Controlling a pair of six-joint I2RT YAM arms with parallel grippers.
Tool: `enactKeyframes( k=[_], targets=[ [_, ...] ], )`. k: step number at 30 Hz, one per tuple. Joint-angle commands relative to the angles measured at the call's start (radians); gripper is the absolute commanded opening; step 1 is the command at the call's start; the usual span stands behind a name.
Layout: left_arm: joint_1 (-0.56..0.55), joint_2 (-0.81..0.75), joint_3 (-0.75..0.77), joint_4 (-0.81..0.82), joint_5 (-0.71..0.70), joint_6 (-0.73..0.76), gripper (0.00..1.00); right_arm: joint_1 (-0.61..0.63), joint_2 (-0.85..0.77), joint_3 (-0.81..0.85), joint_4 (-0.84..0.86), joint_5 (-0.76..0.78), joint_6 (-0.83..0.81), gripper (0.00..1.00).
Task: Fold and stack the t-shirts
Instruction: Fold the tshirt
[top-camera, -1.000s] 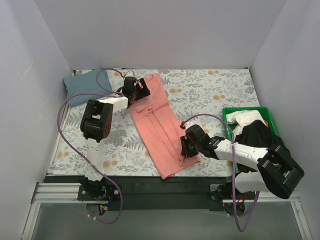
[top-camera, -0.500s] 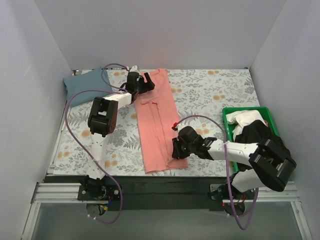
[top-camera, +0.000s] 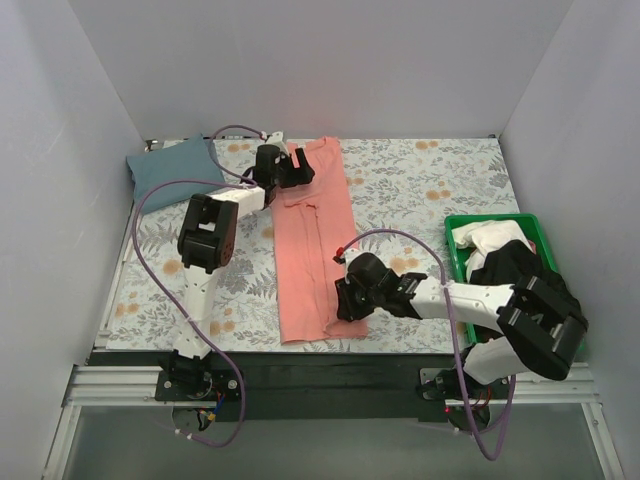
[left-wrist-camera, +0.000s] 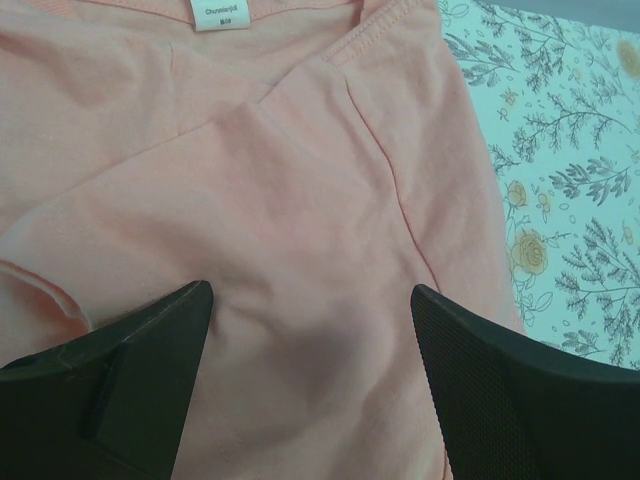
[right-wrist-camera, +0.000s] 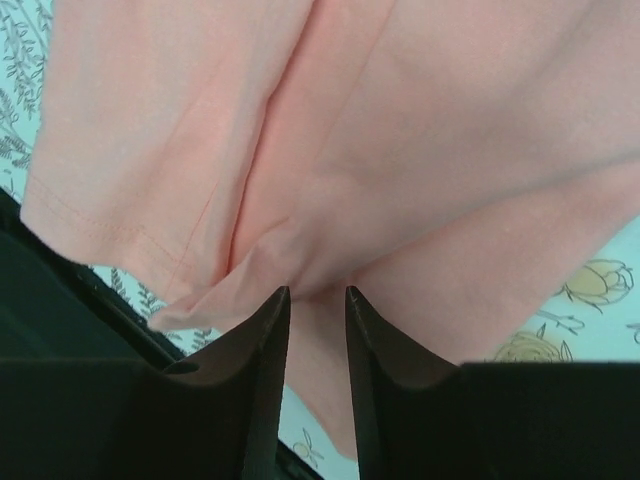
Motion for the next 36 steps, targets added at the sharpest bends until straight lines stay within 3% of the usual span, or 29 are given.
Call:
enactKeyframes(
  k=[1,4,8,9,14,18,22,28,36],
  targets=[
    [-0.05,-0.122,-0.036,-0.026,0.021,0.055,0.8,0.025,-0.098,0.048,-0.08,0.043,-0.02,0.36],
    [-0.068,-0.235,-0.08,-0.007,-0.013,0.057,0.8,0.03,-0.174,0.046,-0.138,0.126,-0.02,0.46],
    [-0.079,-0.398,-0.192,-0.004,-0.08,0.012,0.8,0.03,-0.253,0.013,-0.187,0.204,-0.005,0.69],
    [-0.081,-0.439,-0.227,-0.009,-0.114,0.002,0.8,0.028,-0.266,0.008,-0.202,0.212,0.009,0.7],
    [-0.092,-0.665,-0.503,-0.038,-0.261,-0.031,0.8,0.03,-0.282,-0.006,-0.296,0.21,0.043,0.68],
    [-0.096,-0.849,-0.751,-0.137,-0.341,-0.112,0.8,0.036,-0.317,-0.033,-0.33,0.172,0.057,0.67],
    [-0.108,-0.942,-0.908,-0.263,-0.381,-0.187,0.79,0.039,-0.328,-0.05,-0.328,0.143,0.08,0.65],
    [-0.139,-1.065,-1.077,-0.356,-0.372,-0.255,0.78,0.041,-0.309,-0.075,-0.295,0.105,0.104,0.61],
    [-0.151,-1.168,-1.116,-0.472,-0.375,-0.25,0.78,0.042,-0.253,-0.081,-0.227,0.056,0.103,0.51]
  ],
)
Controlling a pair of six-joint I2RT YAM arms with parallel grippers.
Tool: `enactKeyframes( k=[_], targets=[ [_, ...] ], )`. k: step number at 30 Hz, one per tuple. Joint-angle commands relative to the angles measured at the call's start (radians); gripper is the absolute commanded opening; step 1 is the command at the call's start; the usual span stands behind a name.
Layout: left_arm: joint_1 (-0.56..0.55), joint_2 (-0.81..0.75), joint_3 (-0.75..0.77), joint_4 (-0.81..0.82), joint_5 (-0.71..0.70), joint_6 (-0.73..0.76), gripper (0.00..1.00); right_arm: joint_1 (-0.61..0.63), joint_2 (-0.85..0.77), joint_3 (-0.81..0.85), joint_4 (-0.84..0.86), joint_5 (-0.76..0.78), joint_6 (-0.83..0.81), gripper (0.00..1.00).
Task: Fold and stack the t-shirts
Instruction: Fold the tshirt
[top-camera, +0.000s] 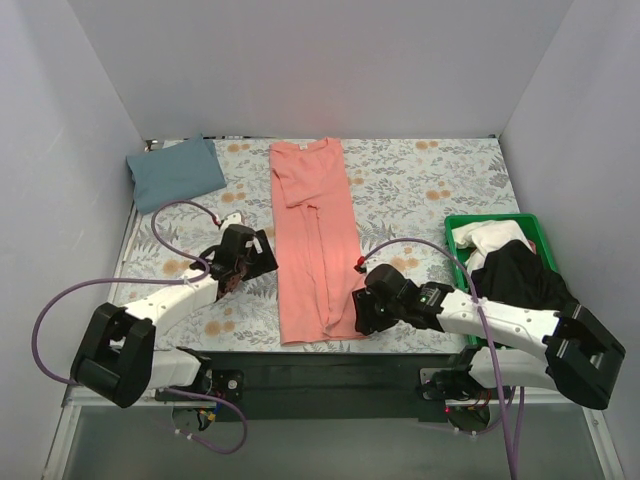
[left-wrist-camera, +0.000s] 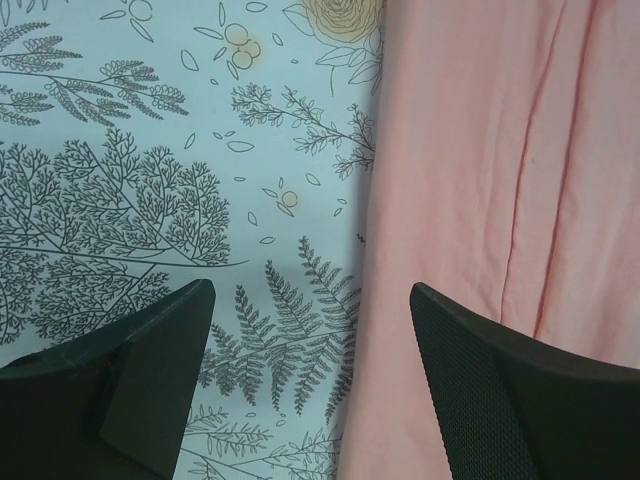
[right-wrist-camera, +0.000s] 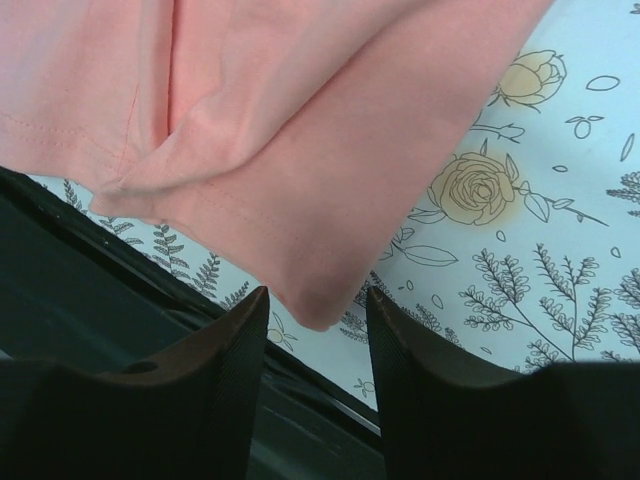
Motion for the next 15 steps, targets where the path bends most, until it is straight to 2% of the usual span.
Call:
enactKeyframes(
  k=[1,4,10,13,15],
  targets=[
    [-0.011,-0.055,-0.015,-0.07,-0.017,-0.014,0.78,0.006,0.028,-0.006,0.059,-0.03,0.015,0.49],
    [-0.031,-0.084,-0.041,-0.103,-0.02,-0.044,0.78,0.006,0.058,-0.007,0.045,-0.028,0.034,0.47],
    [-0.073,-0.118,-0.061,-0.156,-0.026,-0.096,0.77,0.004,0.084,-0.006,-0.007,-0.03,0.06,0.29],
    [-0.121,-0.117,-0.061,-0.198,-0.027,-0.129,0.77,0.006,0.076,-0.012,-0.025,-0.022,0.071,0.1],
    [-0.159,-0.113,-0.063,-0.238,-0.03,-0.149,0.77,0.006,0.071,-0.019,-0.033,-0.019,0.081,0.01]
  ],
)
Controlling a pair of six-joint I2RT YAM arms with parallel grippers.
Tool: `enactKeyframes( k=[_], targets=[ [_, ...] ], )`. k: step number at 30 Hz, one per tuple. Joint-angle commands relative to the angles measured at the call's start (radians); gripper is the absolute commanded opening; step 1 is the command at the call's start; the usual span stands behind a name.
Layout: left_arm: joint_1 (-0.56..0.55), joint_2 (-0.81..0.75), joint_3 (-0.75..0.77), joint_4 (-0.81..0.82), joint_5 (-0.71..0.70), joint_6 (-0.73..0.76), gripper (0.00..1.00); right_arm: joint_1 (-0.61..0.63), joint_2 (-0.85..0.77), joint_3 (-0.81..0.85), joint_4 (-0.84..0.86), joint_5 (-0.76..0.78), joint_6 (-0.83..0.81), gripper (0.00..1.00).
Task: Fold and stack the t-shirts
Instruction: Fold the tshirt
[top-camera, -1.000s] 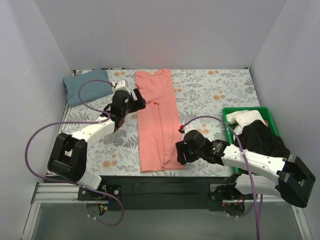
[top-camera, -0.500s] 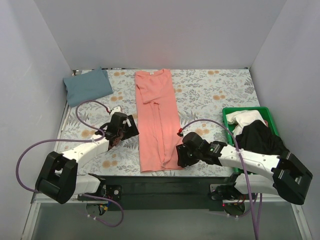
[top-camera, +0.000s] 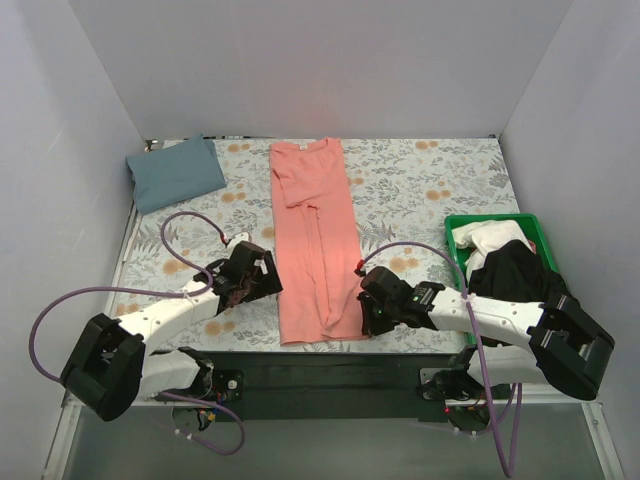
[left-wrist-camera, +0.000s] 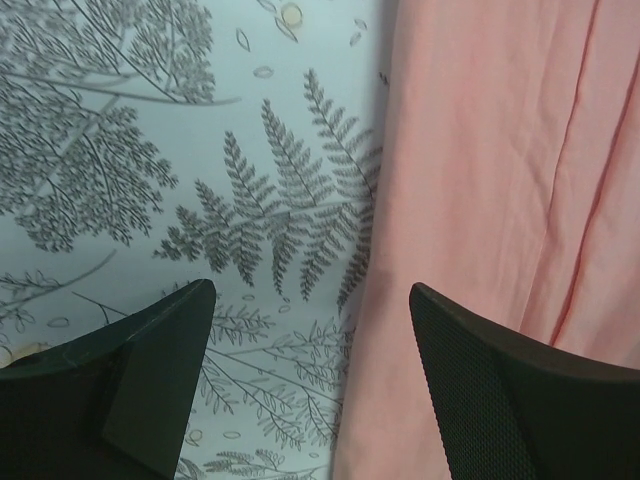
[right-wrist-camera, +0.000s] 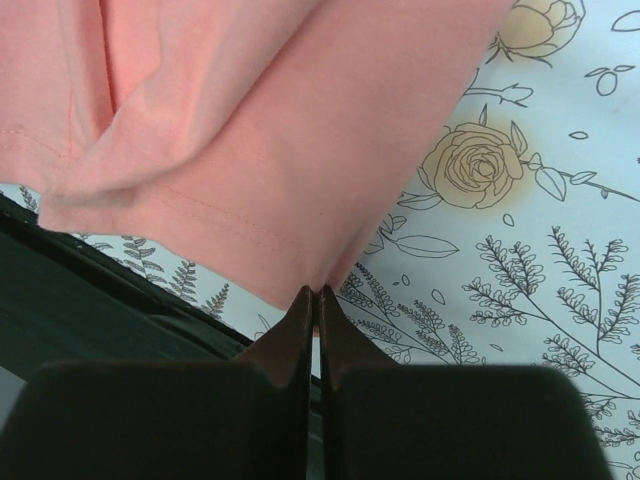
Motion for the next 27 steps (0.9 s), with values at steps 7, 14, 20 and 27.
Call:
enactKeyframes(
  k=[7,14,20,27],
  targets=[
    [-0.168,-0.047,-0.002,-0.222,-0.067,-0.156,0.77,0.004,-0.007,-0.04,-0.045,0.014,0.049,0.01],
    [-0.239,-0.058,-0.015,-0.272,-0.015,-0.225,0.75,-0.005,-0.016,-0.07,-0.048,0.028,0.075,0.01],
    [-0.276,-0.11,-0.046,-0.297,0.029,-0.287,0.67,-0.016,-0.031,-0.089,-0.048,0.031,0.081,0.01],
    [-0.311,-0.142,-0.074,-0.298,0.083,-0.357,0.56,-0.016,-0.02,-0.093,-0.042,0.031,0.084,0.01]
  ],
)
